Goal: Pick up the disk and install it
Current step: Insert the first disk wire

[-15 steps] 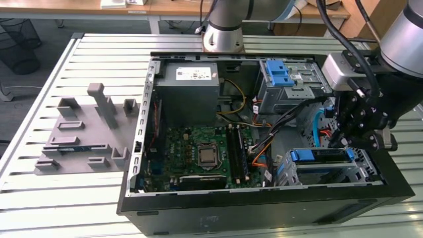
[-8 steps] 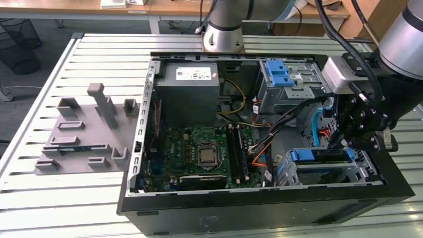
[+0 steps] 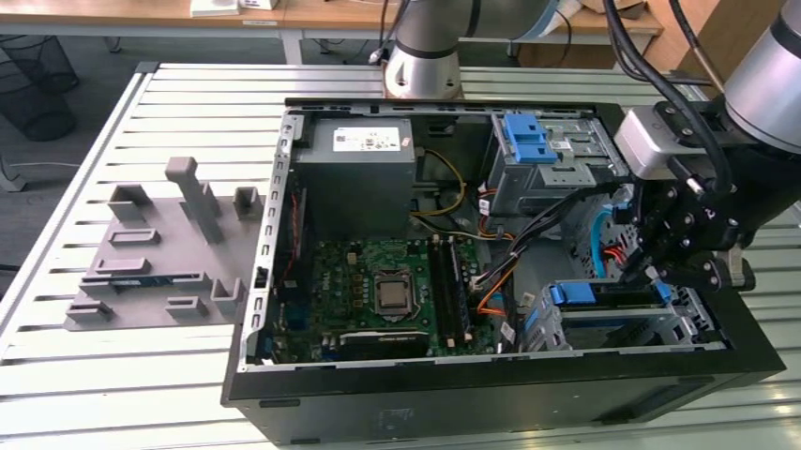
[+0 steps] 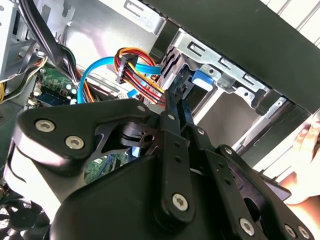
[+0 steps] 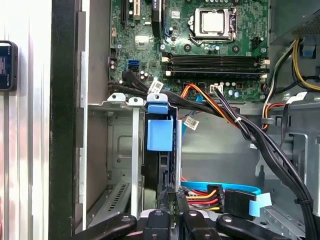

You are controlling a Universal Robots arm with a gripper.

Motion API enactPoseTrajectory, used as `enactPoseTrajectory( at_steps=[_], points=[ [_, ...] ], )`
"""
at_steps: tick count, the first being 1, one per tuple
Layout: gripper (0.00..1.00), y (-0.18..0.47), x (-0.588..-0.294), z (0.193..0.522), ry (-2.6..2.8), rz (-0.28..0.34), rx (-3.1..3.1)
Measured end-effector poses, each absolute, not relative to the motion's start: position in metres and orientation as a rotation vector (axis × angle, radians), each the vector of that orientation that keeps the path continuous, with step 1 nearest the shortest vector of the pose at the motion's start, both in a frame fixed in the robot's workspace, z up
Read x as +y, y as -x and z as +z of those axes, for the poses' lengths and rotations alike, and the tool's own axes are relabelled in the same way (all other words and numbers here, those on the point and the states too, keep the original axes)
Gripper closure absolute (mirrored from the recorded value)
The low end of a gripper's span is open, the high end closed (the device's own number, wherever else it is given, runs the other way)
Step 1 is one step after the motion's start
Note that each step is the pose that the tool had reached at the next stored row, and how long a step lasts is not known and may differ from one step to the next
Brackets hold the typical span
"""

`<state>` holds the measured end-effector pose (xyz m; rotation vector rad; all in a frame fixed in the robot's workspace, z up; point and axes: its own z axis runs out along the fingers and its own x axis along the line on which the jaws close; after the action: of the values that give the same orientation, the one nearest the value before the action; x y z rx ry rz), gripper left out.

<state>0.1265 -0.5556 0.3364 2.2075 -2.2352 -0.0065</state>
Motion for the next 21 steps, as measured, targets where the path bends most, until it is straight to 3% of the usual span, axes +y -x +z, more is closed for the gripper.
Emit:
enactPoseTrajectory(
  at_steps=[21],
  points=[
    [0.83, -0.1281, -0.5594, 0.3337, -2.162, -0.013, -2.273]
  ],
)
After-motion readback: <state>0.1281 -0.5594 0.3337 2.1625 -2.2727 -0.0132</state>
